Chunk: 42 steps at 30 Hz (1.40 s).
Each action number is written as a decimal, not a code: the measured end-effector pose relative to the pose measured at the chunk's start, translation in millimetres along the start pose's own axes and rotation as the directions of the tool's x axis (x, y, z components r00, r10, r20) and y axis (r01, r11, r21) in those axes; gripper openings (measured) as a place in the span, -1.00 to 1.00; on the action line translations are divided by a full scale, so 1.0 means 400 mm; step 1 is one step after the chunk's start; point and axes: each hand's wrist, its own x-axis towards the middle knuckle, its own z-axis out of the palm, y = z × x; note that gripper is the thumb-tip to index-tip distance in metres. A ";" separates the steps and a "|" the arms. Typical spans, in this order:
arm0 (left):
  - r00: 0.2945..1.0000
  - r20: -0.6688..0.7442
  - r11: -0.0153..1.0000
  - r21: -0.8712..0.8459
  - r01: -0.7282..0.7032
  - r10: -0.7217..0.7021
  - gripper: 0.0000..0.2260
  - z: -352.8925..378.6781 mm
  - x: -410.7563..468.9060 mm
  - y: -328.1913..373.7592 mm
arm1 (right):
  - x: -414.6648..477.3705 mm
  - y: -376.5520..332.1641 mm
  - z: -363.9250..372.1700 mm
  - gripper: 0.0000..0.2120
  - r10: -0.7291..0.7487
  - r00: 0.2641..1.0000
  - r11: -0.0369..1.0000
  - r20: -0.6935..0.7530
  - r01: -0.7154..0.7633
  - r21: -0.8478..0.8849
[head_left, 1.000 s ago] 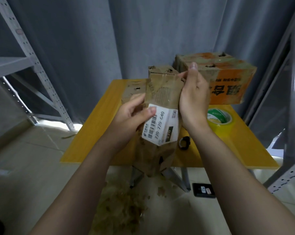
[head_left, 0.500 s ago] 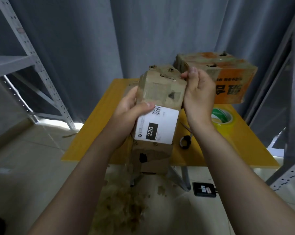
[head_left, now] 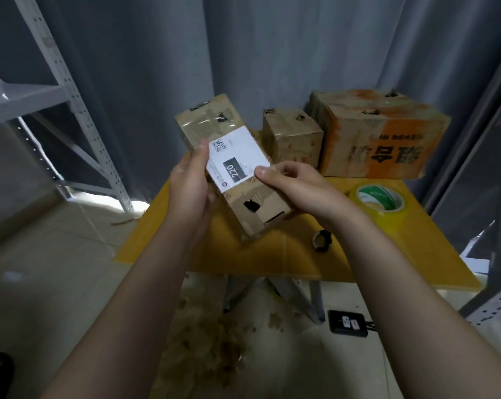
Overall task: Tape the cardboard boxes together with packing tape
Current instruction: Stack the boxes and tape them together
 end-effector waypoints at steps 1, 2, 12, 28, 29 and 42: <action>0.998 0.037 0.995 0.089 0.043 -0.047 -0.72 -0.003 -0.003 -0.003 | 0.006 0.001 0.008 -0.43 -0.002 0.998 1.000 -0.070 0.004 0.027; 0.991 0.080 0.981 0.171 0.093 -0.108 -0.73 -0.003 -0.006 -0.007 | 0.011 0.003 0.017 -0.41 0.009 0.991 0.998 -0.131 0.000 0.065; 0.914 0.342 0.935 0.343 0.094 -0.217 -0.40 -0.030 0.013 -0.004 | 0.006 -0.002 0.040 -0.47 0.110 0.987 0.945 -0.121 -0.066 0.321; 0.997 0.080 0.975 0.222 -0.017 -0.001 -0.55 -0.015 0.014 -0.039 | -0.001 -0.003 0.031 -0.24 0.070 0.997 0.946 0.044 -0.080 0.313; 0.999 0.043 0.985 0.168 -0.021 0.014 -0.55 -0.011 0.015 -0.041 | 0.000 -0.004 0.033 -0.31 0.068 0.996 0.929 0.049 -0.081 0.360; 0.779 0.543 0.285 0.728 -0.623 0.314 -0.54 -0.046 0.001 -0.005 | 0.015 0.031 0.004 -0.61 0.038 0.999 0.975 -0.034 -0.029 0.219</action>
